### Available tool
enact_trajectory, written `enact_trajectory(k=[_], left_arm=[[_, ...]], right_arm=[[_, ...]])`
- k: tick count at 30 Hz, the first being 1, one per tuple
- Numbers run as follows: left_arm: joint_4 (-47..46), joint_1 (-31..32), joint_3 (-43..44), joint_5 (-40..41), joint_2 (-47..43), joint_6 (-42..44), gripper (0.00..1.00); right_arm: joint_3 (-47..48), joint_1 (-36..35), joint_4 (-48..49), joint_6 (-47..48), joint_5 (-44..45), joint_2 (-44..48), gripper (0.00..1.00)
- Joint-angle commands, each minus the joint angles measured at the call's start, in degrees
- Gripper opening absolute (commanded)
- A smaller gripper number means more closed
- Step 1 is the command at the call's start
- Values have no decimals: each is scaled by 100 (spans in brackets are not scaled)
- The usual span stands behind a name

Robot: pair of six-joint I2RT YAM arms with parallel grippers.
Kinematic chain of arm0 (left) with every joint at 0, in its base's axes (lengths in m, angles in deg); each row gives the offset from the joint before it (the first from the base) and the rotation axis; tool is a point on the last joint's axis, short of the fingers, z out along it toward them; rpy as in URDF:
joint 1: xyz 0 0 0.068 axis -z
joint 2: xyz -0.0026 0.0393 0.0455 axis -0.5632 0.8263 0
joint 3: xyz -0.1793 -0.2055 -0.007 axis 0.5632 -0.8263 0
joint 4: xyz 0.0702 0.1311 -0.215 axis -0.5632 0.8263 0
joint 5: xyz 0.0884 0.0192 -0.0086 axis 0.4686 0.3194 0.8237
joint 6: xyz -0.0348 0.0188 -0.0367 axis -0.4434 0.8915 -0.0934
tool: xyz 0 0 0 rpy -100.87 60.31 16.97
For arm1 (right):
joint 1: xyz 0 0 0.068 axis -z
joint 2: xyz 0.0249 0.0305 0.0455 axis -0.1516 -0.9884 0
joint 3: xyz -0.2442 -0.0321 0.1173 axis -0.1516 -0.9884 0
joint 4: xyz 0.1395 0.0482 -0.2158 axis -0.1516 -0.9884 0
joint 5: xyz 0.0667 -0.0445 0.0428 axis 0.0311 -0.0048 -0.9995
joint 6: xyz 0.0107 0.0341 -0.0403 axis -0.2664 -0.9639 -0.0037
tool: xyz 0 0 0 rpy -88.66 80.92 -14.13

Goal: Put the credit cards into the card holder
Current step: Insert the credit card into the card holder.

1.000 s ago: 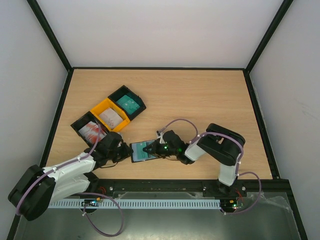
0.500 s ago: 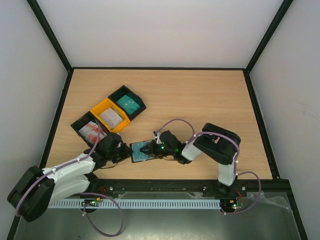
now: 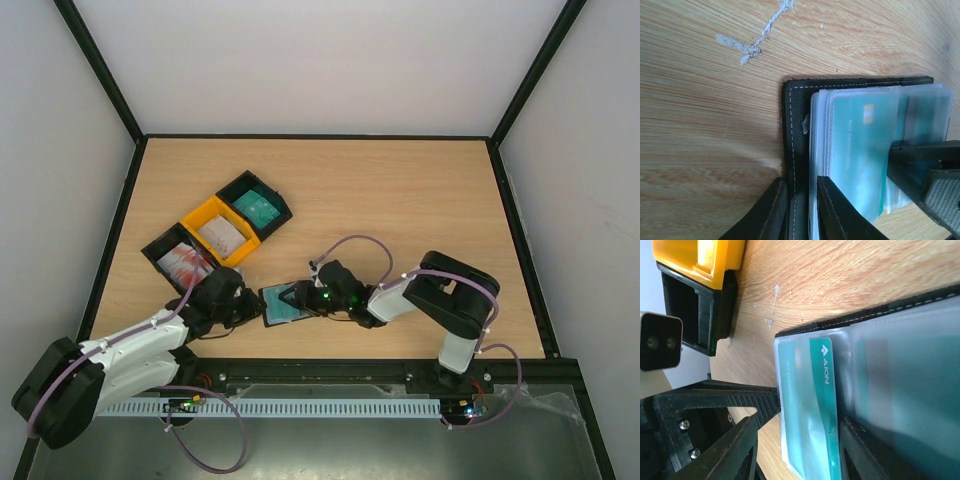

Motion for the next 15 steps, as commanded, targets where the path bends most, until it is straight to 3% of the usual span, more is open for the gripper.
enact_trajectory(k=[1, 6, 11, 15], left_arm=[[394, 27, 62, -47, -34, 117, 20], [430, 30, 178, -135, -84, 170, 27], [763, 30, 352, 68, -311, 115, 48], [798, 25, 243, 59, -449, -66, 62]], right_arm=[[-85, -36, -633, 134, 462, 347, 47], [10, -36, -1574, 571, 998, 1165, 50], [361, -73, -2576, 1211, 1376, 1502, 47], [630, -106, -3677, 1716, 2183, 1632, 47]])
